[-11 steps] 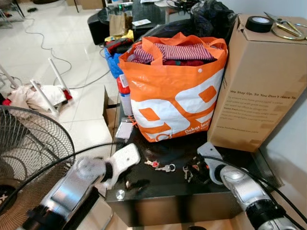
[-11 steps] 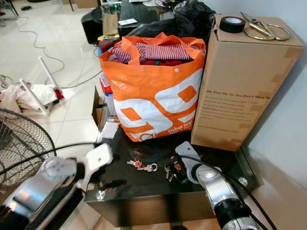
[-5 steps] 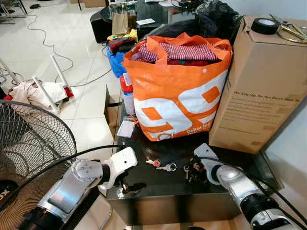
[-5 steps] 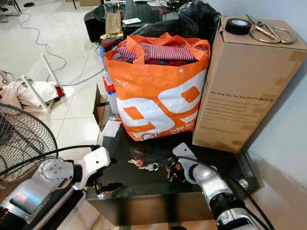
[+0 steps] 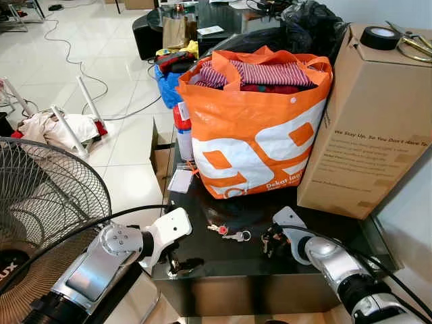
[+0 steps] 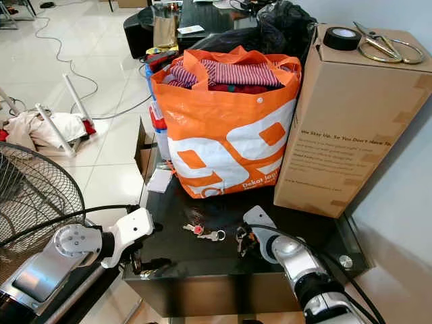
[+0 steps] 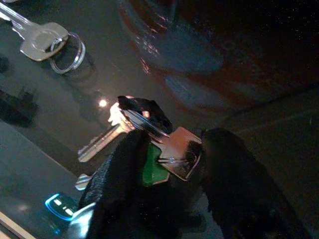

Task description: Hang keys on a hook

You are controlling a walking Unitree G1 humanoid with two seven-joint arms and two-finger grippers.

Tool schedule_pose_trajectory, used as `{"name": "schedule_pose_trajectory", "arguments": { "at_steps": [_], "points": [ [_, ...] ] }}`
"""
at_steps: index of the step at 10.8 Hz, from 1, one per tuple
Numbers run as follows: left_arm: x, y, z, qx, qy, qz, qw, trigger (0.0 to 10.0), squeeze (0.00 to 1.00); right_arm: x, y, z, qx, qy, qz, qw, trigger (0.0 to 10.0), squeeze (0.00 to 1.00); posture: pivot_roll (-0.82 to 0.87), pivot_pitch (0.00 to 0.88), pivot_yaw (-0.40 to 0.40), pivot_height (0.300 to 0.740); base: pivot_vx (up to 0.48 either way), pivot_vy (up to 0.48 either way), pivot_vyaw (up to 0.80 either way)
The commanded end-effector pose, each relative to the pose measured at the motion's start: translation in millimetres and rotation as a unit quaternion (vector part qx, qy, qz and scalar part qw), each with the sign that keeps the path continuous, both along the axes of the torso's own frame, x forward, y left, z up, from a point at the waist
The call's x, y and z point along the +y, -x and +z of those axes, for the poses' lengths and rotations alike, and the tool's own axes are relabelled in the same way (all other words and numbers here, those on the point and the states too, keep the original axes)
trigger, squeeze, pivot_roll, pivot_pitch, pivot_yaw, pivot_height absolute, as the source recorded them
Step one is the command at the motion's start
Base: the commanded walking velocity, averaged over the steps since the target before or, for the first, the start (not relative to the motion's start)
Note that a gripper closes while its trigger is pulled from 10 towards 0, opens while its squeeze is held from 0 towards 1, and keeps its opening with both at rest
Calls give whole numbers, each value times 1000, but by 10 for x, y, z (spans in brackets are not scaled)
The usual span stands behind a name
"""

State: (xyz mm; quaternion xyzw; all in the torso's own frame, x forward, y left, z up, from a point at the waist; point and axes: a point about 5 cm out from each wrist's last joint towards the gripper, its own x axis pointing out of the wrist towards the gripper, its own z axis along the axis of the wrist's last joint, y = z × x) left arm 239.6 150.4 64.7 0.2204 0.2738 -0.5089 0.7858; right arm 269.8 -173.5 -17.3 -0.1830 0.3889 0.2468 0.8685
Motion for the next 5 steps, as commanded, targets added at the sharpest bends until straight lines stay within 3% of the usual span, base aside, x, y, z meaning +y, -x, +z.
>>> {"name": "schedule_pose_trajectory", "arguments": {
  "at_steps": [1, 5],
  "points": [
    [35, -2, 19, -5, -7, 1, 1000, 10000, 0, 19, -23, 16, -6, -1, 3, 1000, 0, 0, -202, 0, 50, 740, 0, 0, 0],
    [20, -8, 23, -6, -7, -3, 1000, 10000, 0, 7, -39, 24, -6, 0, 7, 1000, 0, 0, -207, 0, 55, 740, 0, 0, 0]
  ]
}}
